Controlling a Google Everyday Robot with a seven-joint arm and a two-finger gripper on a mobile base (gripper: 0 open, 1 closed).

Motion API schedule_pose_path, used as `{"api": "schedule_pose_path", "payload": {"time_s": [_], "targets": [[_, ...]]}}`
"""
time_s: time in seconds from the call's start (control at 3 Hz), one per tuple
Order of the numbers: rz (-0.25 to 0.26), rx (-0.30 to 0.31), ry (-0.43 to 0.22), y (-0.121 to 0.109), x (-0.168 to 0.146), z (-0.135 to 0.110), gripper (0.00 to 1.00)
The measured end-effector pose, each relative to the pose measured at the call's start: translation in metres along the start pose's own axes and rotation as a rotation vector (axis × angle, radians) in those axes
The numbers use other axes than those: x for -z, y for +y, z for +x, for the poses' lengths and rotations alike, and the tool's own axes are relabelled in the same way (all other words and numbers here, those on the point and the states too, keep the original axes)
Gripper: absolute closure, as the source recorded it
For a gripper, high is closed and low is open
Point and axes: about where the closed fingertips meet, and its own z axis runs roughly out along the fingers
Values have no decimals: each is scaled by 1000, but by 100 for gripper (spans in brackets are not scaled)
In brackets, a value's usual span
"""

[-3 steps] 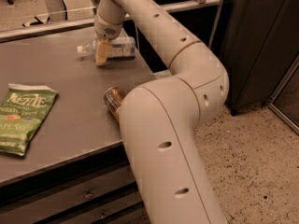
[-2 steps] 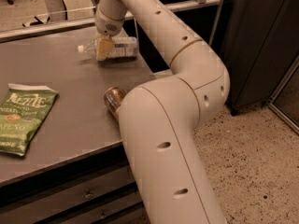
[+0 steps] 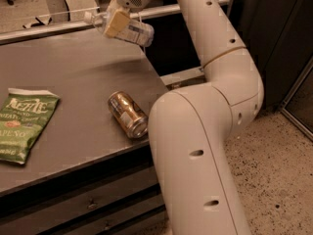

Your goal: Place blue plastic bottle upright

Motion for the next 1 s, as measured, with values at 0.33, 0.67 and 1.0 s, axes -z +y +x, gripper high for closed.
{"api": "schedule_pose_path", "payload": {"time_s": [0.33, 0.67, 1.0], "targets": [[15, -55, -274, -2, 39, -24, 100], [-6, -100, -540, -4, 57, -53, 100], [-16, -128, -727, -11, 64, -70, 100]]}}
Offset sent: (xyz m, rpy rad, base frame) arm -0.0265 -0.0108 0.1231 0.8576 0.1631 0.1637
